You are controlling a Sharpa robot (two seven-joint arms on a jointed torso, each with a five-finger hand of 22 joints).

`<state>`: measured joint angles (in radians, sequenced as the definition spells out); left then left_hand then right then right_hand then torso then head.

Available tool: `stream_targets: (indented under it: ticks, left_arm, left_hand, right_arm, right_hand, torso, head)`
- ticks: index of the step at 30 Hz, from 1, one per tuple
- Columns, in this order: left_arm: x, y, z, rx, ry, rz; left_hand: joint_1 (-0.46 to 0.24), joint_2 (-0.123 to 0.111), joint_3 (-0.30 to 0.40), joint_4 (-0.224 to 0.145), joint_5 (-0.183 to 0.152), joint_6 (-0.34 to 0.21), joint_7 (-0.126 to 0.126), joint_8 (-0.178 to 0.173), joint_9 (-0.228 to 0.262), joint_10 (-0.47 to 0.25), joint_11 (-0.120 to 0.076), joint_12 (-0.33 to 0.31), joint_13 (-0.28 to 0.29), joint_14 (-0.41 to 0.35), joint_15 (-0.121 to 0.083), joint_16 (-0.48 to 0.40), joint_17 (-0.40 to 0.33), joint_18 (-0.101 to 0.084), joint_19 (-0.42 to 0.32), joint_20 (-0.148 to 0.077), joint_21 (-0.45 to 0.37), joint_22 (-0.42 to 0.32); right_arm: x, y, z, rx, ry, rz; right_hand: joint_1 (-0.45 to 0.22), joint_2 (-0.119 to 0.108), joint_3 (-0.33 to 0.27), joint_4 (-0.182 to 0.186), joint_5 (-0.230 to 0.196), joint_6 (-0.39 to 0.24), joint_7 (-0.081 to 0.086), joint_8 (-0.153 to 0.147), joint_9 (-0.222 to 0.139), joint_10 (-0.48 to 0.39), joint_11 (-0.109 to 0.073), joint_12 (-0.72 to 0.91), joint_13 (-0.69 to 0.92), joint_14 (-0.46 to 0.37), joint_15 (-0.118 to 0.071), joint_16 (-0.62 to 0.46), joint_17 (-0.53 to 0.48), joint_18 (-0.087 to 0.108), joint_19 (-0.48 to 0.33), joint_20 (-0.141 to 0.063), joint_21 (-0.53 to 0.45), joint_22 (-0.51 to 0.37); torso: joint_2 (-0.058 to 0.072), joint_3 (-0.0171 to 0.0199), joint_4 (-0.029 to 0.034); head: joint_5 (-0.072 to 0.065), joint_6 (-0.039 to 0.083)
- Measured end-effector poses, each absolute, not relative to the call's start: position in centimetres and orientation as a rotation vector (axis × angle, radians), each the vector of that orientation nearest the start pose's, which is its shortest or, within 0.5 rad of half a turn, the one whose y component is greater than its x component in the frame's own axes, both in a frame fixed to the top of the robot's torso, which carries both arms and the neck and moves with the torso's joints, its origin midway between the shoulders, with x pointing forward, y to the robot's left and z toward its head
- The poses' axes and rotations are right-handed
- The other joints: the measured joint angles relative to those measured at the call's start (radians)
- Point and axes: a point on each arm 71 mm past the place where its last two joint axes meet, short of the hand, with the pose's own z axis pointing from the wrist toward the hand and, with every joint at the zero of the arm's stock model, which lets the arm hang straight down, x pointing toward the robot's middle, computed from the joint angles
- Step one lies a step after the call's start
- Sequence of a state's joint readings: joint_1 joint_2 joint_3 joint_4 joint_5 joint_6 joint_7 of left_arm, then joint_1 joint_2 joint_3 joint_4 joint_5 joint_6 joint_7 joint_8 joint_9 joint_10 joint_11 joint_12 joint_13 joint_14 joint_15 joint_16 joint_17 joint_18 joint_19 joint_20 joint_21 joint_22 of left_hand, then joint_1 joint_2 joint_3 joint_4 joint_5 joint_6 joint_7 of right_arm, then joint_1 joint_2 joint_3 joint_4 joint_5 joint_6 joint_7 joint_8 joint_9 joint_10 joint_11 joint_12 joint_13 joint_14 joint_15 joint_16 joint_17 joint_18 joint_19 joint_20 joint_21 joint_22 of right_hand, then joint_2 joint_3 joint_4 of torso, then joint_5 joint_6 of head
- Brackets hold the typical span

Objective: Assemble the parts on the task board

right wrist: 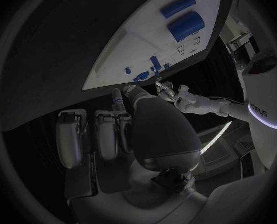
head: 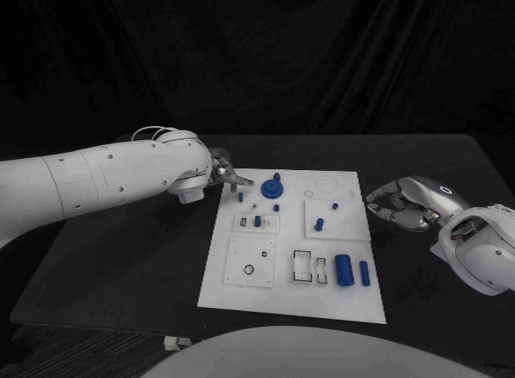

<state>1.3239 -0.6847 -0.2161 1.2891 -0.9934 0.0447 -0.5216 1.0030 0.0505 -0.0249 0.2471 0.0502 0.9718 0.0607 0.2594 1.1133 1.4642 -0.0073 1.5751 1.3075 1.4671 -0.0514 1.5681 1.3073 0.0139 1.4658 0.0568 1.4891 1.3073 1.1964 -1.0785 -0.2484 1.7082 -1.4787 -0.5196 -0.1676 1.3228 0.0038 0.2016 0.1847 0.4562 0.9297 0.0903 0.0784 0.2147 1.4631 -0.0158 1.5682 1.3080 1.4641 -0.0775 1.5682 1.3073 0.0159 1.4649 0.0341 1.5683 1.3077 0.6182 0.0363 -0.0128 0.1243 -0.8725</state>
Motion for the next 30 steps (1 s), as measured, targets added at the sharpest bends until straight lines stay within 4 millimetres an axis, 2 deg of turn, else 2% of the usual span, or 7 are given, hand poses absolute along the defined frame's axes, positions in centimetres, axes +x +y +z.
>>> stream_targets:
  ticks: [30]
  left_arm:
    - [52.1, 21.6, -24.8, -0.256, 2.342, -0.234]
  left_hand:
    - [0.048, 0.027, -0.001, -0.019, 0.0, -0.007, 0.007, -0.024, -0.013, 0.0, 0.007, 0.0, 0.0, 0.0, 0.007, 0.0, 0.0, 0.0, -0.003, 0.01, -0.03, 0.0]
  right_arm:
    - [41.5, -26.6, -23.2, -0.064, 1.7, 0.53]
  right_hand:
    - [0.0, 0.0, 0.004, -0.004, 0.008, 0.0, 0.0, 0.0, -0.001, 0.0, 0.0, 0.0, 0.0, 0.0, 0.0, 0.0, 0.0, 0.0, 0.0, 0.0, 0.0, 0.0]
  torso:
    - [0.002, 0.0003, 0.0002]
  head:
    - [-0.005, 0.0]
